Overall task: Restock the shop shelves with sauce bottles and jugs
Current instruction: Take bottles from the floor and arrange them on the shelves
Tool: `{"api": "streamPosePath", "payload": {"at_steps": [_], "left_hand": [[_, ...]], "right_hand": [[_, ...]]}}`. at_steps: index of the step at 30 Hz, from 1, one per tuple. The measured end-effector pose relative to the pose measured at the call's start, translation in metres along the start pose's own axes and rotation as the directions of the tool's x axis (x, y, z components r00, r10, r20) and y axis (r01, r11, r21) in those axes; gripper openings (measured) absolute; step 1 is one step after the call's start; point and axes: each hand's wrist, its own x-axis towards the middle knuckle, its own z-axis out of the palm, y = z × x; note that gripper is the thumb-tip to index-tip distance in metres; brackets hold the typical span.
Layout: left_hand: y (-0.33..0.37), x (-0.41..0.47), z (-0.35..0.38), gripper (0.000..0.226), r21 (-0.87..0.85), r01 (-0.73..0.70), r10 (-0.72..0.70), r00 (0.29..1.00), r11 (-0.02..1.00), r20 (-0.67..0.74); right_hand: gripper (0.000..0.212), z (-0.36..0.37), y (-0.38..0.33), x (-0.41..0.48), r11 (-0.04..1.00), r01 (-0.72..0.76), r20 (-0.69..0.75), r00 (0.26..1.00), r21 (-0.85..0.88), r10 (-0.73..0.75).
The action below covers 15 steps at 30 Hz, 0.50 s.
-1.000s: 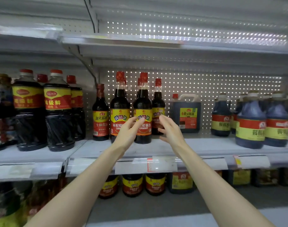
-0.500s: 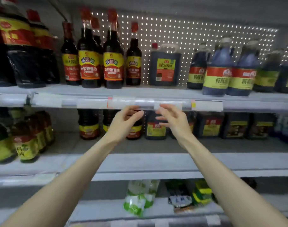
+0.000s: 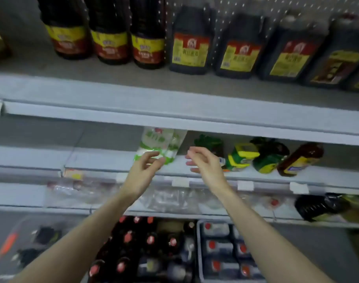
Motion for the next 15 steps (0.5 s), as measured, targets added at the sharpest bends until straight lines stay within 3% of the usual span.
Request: {"api": "streamPosePath", "payload": {"at_steps": [3, 8, 12, 15], "left_hand": [[-0.074, 0.004, 0.015, 0.067, -0.021, 0.112, -0.111, 0.994, 0.994, 0.018], [-0.188, 0.011, 0.028, 0.051, -0.017, 0.284, -0.284, 0.958, 0.959, 0.031], [-0.28, 0.02, 0.038, 0.01, -0.014, 0.388, -0.388, 0.922, 0.922, 0.005], [-0.338, 0.028, 0.045, 0.015, -0.01, 0.42, -0.42, 0.907, 0.908, -0.017]], "right_hand": [[0.005, 0.005, 0.076, 0.006, 0.994, -0.107, -0.022, 0.994, 0.021, 0.107], [0.005, 0.016, 0.201, 0.011, 0.97, -0.241, -0.048, 0.969, -0.008, 0.241], [0.002, 0.025, 0.295, 0.012, 0.937, -0.348, -0.099, 0.932, 0.023, 0.349], [0.002, 0.036, 0.364, 0.012, 0.909, -0.416, -0.113, 0.903, 0.006, 0.414]]}}
